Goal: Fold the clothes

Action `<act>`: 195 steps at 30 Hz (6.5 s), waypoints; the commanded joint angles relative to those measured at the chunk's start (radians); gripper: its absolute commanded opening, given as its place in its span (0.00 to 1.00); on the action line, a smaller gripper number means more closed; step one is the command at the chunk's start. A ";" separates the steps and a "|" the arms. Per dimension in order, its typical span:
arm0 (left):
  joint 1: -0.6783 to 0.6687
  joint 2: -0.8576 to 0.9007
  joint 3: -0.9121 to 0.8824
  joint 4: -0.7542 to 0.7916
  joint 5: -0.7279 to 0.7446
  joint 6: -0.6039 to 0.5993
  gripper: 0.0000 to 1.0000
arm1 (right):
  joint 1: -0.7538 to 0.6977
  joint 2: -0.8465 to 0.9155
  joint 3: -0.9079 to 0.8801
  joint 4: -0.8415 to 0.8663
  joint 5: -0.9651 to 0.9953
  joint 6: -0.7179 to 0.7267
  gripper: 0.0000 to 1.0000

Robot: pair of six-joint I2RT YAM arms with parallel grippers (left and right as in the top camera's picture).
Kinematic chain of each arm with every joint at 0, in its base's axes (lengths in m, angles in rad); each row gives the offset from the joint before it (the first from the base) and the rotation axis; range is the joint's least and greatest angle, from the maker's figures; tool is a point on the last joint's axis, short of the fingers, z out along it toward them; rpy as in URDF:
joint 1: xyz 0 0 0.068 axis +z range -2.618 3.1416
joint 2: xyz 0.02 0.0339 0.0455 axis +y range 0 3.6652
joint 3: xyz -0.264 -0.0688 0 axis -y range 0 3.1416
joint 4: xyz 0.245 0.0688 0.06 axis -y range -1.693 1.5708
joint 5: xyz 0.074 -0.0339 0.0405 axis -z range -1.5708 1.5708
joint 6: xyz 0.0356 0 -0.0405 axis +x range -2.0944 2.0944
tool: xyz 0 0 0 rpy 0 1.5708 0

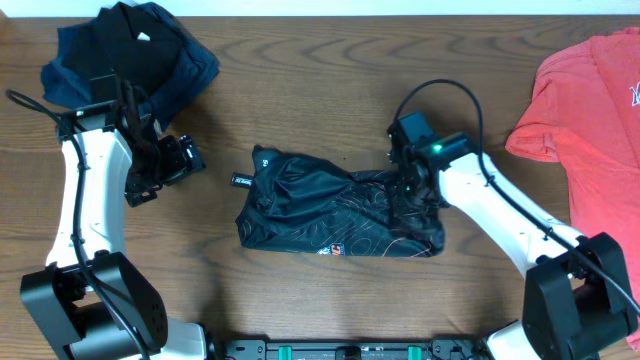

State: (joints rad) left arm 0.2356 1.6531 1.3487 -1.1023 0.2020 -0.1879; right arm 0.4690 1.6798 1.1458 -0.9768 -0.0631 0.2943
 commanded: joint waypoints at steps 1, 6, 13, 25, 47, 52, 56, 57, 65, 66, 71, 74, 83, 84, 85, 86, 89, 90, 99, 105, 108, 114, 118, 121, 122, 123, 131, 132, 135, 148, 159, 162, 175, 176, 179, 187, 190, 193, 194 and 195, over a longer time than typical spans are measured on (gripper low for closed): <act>0.005 0.000 -0.010 -0.005 -0.009 -0.013 0.98 | 0.042 0.005 0.009 -0.013 0.003 0.021 0.52; 0.005 0.000 -0.010 -0.005 -0.009 -0.013 0.98 | 0.067 0.005 0.010 -0.021 0.004 0.054 0.57; 0.005 0.000 -0.010 -0.005 -0.009 -0.013 0.98 | 0.003 -0.032 0.083 -0.143 0.116 0.125 0.57; 0.005 0.000 -0.010 -0.004 -0.009 -0.013 0.98 | -0.053 -0.037 -0.024 -0.079 -0.065 0.032 0.54; 0.005 0.000 -0.010 -0.004 -0.009 -0.013 0.98 | 0.000 -0.096 -0.099 -0.091 -0.213 0.064 0.55; 0.005 0.000 -0.010 -0.004 -0.009 -0.013 0.98 | 0.012 -0.098 -0.098 -0.086 -0.239 0.023 0.77; 0.005 0.000 -0.010 -0.004 -0.008 -0.013 0.98 | -0.019 -0.118 -0.084 -0.089 -0.139 0.095 0.63; 0.005 0.000 -0.010 -0.004 -0.009 -0.013 0.98 | -0.031 -0.124 -0.077 -0.089 -0.122 0.099 0.60; 0.005 0.000 -0.010 -0.004 -0.009 -0.013 0.98 | -0.185 -0.128 -0.068 -0.019 -0.064 0.082 0.18; 0.005 0.000 -0.010 -0.004 -0.009 -0.013 0.98 | -0.193 -0.124 -0.071 -0.003 -0.067 0.082 0.15; 0.005 0.000 -0.010 -0.004 -0.009 -0.013 0.98 | -0.198 -0.073 -0.095 0.091 -0.113 0.084 0.08; 0.005 0.000 -0.010 -0.004 -0.009 -0.013 0.98 | -0.195 -0.021 -0.101 0.137 -0.157 0.088 0.05; 0.005 0.000 -0.010 -0.004 -0.009 -0.013 0.98 | -0.134 0.091 -0.101 0.308 -0.307 0.106 0.04; 0.005 0.000 -0.010 -0.004 -0.008 -0.013 0.98 | -0.127 0.090 -0.100 0.316 -0.303 0.106 0.04; 0.005 0.000 -0.010 -0.004 -0.009 -0.013 0.98 | -0.124 0.087 -0.098 0.319 -0.302 0.106 0.03; 0.005 0.000 -0.010 -0.004 -0.009 -0.013 0.98 | -0.124 0.087 -0.093 0.319 -0.299 0.115 0.01; 0.005 0.000 -0.010 -0.004 -0.009 -0.013 0.98 | -0.132 0.074 -0.071 0.282 -0.300 0.121 0.01; 0.005 0.000 -0.010 -0.004 -0.009 -0.013 0.98 | -0.139 0.063 -0.059 0.254 -0.299 0.119 0.02; 0.005 0.000 -0.010 -0.004 -0.008 -0.013 0.98 | -0.146 -0.039 -0.023 -0.037 -0.264 0.074 0.09; 0.005 0.000 -0.010 -0.004 -0.009 -0.013 0.98 | -0.094 -0.037 -0.081 -0.047 -0.166 0.100 0.18; 0.005 0.000 -0.010 -0.005 -0.008 -0.013 0.98 | -0.067 -0.037 -0.127 -0.013 -0.165 0.140 0.17; 0.005 0.000 -0.010 -0.005 -0.008 -0.013 0.98 | -0.004 -0.037 -0.218 0.108 -0.224 0.211 0.16; 0.005 0.000 -0.010 -0.004 -0.008 -0.013 0.98 | 0.060 -0.037 -0.259 0.209 -0.240 0.256 0.16; 0.005 0.000 -0.010 -0.004 -0.008 -0.013 0.98 | 0.098 -0.038 -0.252 0.224 -0.238 0.270 0.12; 0.005 0.000 -0.010 -0.004 -0.008 -0.013 0.98 | 0.105 -0.039 -0.243 0.219 -0.238 0.270 0.09; 0.005 0.000 -0.010 -0.004 -0.008 -0.013 0.98 | 0.108 -0.040 -0.229 0.203 -0.236 0.270 0.08; 0.002 0.000 -0.017 0.032 0.008 -0.012 0.98 | 0.067 -0.107 -0.005 -0.088 -0.050 0.266 0.18; 0.001 0.000 -0.022 0.043 0.026 -0.007 0.98 | 0.061 -0.121 0.021 -0.115 -0.024 0.266 0.28; -0.008 0.006 -0.040 0.077 0.098 0.052 0.98 | 0.042 -0.164 0.087 -0.170 0.015 0.241 0.92; 0.039 0.210 -0.072 0.173 0.476 0.311 0.98 | 0.023 -0.234 0.102 -0.220 0.011 0.205 0.99; 0.029 0.315 -0.078 0.166 0.584 0.421 0.98 | 0.023 -0.233 0.101 -0.204 0.011 0.202 0.99; 0.013 0.332 -0.088 0.167 0.584 0.429 0.98 | 0.023 -0.233 0.101 -0.202 0.011 0.202 0.99; -0.045 0.438 -0.090 0.190 0.584 0.431 0.98 | 0.023 -0.233 0.101 -0.203 0.011 0.202 0.99; -0.051 0.439 -0.091 0.187 0.584 0.430 0.98 | 0.023 -0.233 0.101 -0.202 0.011 0.202 0.99; -0.080 0.440 -0.100 0.184 0.583 0.430 0.98 | 0.023 -0.233 0.101 -0.195 0.010 0.202 0.99; -0.203 0.440 -0.149 0.274 0.583 0.401 0.90 | 0.023 -0.233 0.101 -0.196 0.010 0.202 0.99; -0.249 0.440 -0.159 0.313 0.572 0.368 0.77 | 0.023 -0.233 0.101 -0.206 0.010 0.202 0.99; -0.282 0.440 -0.159 0.333 0.557 0.362 0.52 | 0.023 -0.233 0.101 -0.213 0.010 0.202 0.99; -0.289 0.440 -0.159 0.339 0.549 0.362 0.42 | 0.023 -0.233 0.101 -0.214 0.010 0.202 0.99; -0.296 0.440 -0.159 0.343 0.539 0.362 0.32 | 0.023 -0.233 0.101 -0.214 0.011 0.202 0.99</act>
State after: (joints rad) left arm -0.0387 2.0541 1.2137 -0.7689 0.8333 0.1795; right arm 0.4938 1.4502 1.2461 -1.1889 -0.0662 0.5110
